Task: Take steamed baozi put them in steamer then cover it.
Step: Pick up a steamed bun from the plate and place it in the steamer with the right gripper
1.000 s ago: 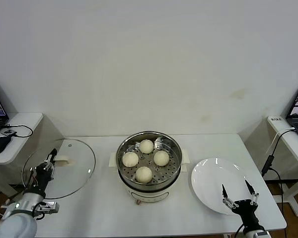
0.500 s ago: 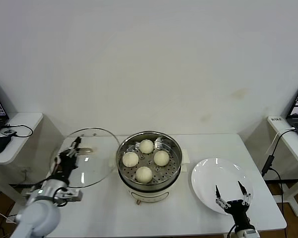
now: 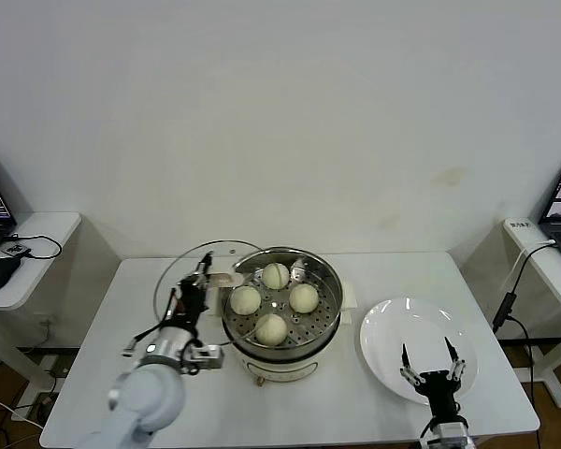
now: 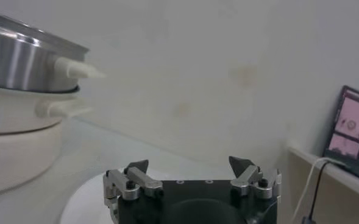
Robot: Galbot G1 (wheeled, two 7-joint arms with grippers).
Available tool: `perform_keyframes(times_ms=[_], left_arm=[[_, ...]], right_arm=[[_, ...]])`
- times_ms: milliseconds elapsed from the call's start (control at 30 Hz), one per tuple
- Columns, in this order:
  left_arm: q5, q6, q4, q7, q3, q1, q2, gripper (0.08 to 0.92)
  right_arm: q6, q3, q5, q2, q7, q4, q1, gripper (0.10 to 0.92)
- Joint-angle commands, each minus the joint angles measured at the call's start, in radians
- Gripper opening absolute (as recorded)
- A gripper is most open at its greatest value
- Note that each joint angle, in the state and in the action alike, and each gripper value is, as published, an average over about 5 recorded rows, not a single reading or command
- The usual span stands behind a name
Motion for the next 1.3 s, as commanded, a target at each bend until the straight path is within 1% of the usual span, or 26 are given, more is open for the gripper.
perform_keyframes(times_ms=[33, 200, 567, 833, 1300], left_arm=[[0.246, 0.057, 0.019, 0.106, 0.150, -0.073, -0.236, 0.150], [0.278, 0.055, 0.058, 0.119, 0.166, -0.093, -0.295, 0.150], [0.312, 0.047, 0.141, 0.124, 0.190, -0.125, -0.342, 0.150], [0.346, 0.031, 0.175, 0.119, 0.185, -0.113, -0.359, 0.150], [0.360, 0.013, 0.196, 0.106, 0.163, -0.093, -0.364, 0.150]], right_arm=[[-0.008, -0.029, -0.100, 0.018, 0.048, -0.013, 0.014, 0.823], [-0.008, -0.033, -0.110, 0.018, 0.052, -0.024, 0.014, 0.823], [-0.008, -0.030, -0.107, 0.017, 0.053, -0.037, 0.018, 0.823], [-0.006, -0.034, -0.102, 0.013, 0.052, -0.037, 0.015, 0.823], [-0.004, -0.035, -0.099, 0.009, 0.048, -0.032, 0.001, 0.823]])
